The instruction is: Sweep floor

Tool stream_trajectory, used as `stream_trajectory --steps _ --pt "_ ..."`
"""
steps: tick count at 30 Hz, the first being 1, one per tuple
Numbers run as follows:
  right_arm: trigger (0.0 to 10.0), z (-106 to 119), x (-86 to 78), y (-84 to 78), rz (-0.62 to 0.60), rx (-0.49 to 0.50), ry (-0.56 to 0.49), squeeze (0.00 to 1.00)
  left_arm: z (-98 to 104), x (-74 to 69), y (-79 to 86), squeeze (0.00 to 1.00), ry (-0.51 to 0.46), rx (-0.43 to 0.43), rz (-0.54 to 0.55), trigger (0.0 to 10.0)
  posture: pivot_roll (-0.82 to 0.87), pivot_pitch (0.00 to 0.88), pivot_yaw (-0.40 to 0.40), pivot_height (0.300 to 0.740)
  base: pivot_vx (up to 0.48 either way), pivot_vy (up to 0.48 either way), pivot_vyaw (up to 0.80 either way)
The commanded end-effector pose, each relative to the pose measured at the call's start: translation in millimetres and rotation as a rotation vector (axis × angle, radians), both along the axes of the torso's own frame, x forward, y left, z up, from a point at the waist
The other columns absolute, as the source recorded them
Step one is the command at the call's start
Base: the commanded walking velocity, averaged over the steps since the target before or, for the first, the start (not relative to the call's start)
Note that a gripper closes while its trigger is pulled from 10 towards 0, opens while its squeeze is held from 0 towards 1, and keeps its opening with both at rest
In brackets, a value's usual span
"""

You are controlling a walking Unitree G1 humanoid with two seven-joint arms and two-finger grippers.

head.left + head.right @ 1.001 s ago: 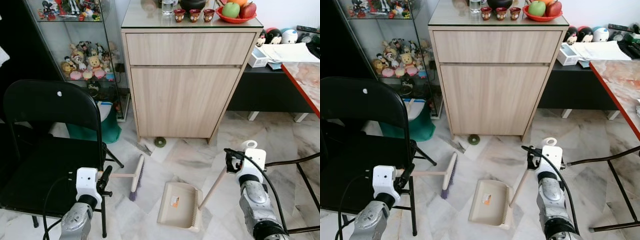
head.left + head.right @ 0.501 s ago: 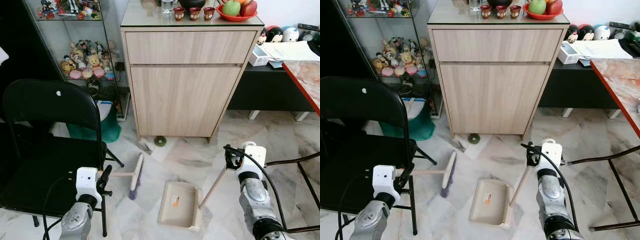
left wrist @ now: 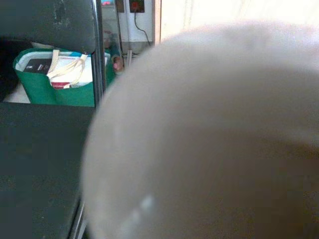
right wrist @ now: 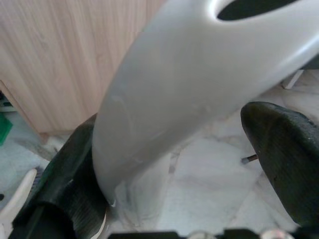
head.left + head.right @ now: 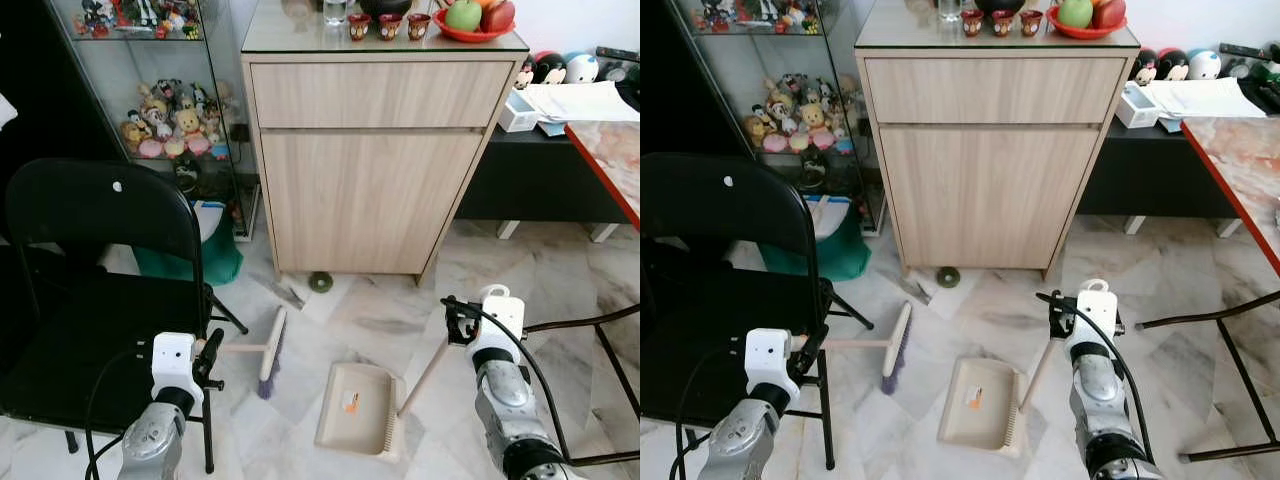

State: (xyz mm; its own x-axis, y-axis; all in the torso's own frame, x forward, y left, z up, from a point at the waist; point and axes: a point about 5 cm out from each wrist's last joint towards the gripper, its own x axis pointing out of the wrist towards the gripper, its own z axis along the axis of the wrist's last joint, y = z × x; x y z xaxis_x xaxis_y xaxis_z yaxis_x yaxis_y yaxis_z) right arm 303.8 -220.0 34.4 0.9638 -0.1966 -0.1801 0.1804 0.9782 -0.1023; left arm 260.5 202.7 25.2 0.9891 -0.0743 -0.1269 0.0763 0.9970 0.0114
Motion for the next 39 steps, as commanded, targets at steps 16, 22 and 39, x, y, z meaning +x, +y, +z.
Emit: stream_trajectory --steps 16,22,39 --pt "0.0 -5 -0.8 1.6 0.005 0.009 0.034 0.0 -7 -4.3 2.2 0.0 0.04 0.033 -0.013 10.0 0.05 0.124 0.012 0.74 0.0 0.0 0.0" --pt "0.0 -7 -1.9 4.6 -0.003 0.009 0.041 0.0 -6 -4.0 2.4 0.0 0.04 0.044 -0.023 10.0 0.06 0.132 0.014 0.74 0.0 0.0 0.0" --pt "0.0 -11 -2.7 13.0 -0.003 0.016 0.061 0.0 -7 -5.0 0.3 0.0 0.047 0.074 -0.05 10.0 0.06 0.141 0.015 0.74 0.0 0.0 0.0"
